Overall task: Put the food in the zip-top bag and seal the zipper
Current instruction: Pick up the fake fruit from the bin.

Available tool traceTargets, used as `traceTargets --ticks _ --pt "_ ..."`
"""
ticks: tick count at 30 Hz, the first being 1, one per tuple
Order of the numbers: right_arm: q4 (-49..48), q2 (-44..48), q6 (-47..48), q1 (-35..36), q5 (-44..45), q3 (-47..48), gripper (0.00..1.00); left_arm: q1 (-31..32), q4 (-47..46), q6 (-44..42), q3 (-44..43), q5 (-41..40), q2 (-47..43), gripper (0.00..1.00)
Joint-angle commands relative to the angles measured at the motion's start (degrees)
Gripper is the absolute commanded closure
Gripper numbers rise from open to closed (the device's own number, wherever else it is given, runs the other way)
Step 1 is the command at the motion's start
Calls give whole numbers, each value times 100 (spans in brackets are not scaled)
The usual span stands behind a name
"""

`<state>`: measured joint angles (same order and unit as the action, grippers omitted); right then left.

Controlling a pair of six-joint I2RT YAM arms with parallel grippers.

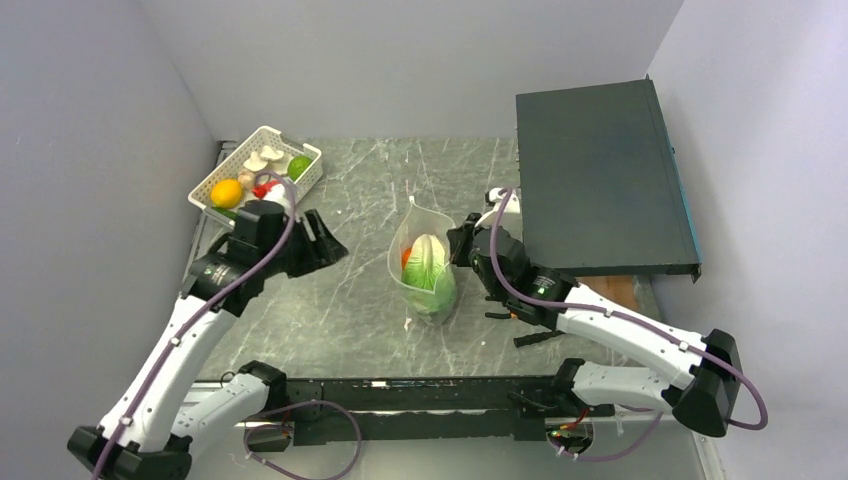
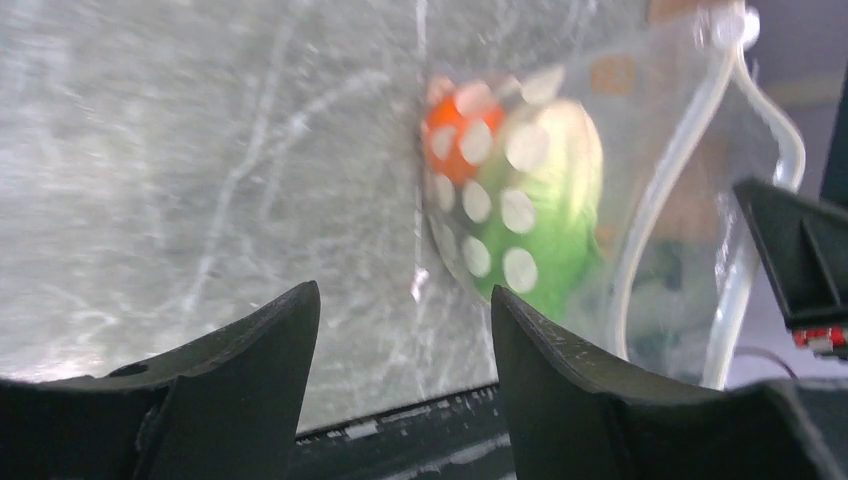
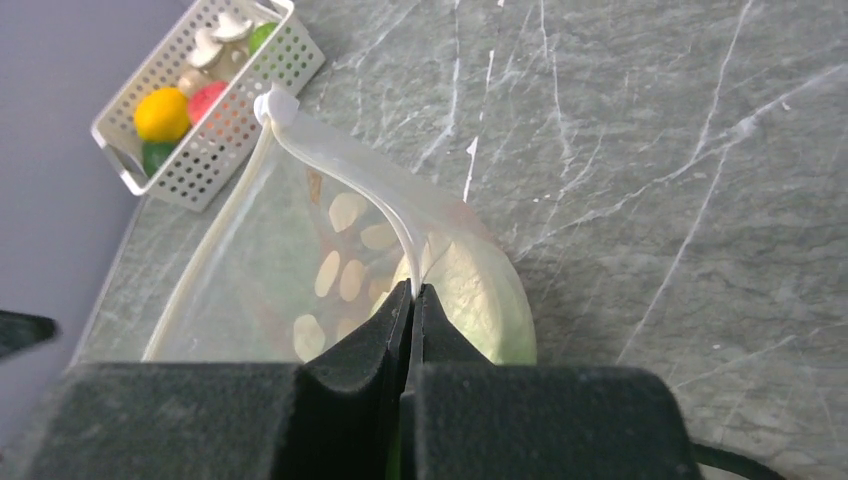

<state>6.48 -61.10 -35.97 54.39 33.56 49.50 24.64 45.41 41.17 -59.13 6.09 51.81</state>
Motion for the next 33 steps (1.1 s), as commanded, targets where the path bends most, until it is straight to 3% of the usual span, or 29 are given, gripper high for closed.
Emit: traceTargets --ticks 1,8,14,19,24,27,29,31,33 --pt "-126 -201 549 -12 43 310 100 -769 422 -778 -402 -351 -68 31" --pt "-617 -219 1401 -12 -1168 -5 100 -2034 12 -985 -581 -490 545 32" --pt "-780 -252 1581 -7 -1381 -123 100 -2986 -1891 -275 -35 -591 993 29" --pt "-883 -108 1604 24 -1553 -255 100 -3191 -2915 -381 -304 -1082 1687 29" --pt "-935 32 1741 247 -1271 -296 100 -3312 -2783 -1137 -1318 -1147 2874 29" --pt "-1009 25 1824 365 -1226 -313 100 -3393 -2163 -1880 -2264 -765 3907 30" --pt "-1084 -13 1905 459 -1184 -339 100 -3445 -1532 -2256 -3010 -581 4533 38" --pt "-1105 -60 1979 576 -1112 -328 100 -3475 -1588 -2454 -3259 -430 4942 36" --pt "-1125 -129 2019 643 -1106 -310 100 -3481 -1686 -2660 -3380 -314 5224 23"
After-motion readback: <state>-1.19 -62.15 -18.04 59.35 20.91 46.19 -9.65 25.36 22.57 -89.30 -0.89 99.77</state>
